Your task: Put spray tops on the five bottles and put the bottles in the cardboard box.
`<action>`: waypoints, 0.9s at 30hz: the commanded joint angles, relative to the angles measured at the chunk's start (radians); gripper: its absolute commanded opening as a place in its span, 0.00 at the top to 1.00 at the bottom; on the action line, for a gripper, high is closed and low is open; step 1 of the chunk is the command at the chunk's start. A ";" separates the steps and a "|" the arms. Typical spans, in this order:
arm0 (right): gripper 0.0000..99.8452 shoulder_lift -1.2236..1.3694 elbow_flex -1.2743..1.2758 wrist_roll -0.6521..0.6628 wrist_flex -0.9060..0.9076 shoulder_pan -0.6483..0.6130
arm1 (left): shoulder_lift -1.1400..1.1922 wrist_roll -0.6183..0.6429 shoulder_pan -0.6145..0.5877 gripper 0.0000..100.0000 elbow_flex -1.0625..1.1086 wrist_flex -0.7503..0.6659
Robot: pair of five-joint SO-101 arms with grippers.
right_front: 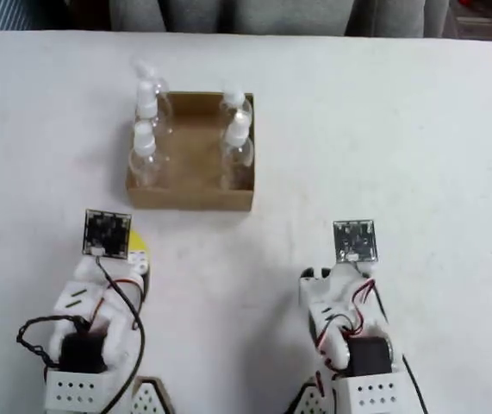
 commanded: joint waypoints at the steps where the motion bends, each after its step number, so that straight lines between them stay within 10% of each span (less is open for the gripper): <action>1: 0.96 -0.008 0.009 -0.012 0.039 0.010 | -0.002 -0.009 -0.004 0.98 -0.002 0.063; 27: 0.96 -0.010 0.009 -0.012 0.125 0.010 | -0.004 -0.008 -0.007 0.98 -0.002 0.259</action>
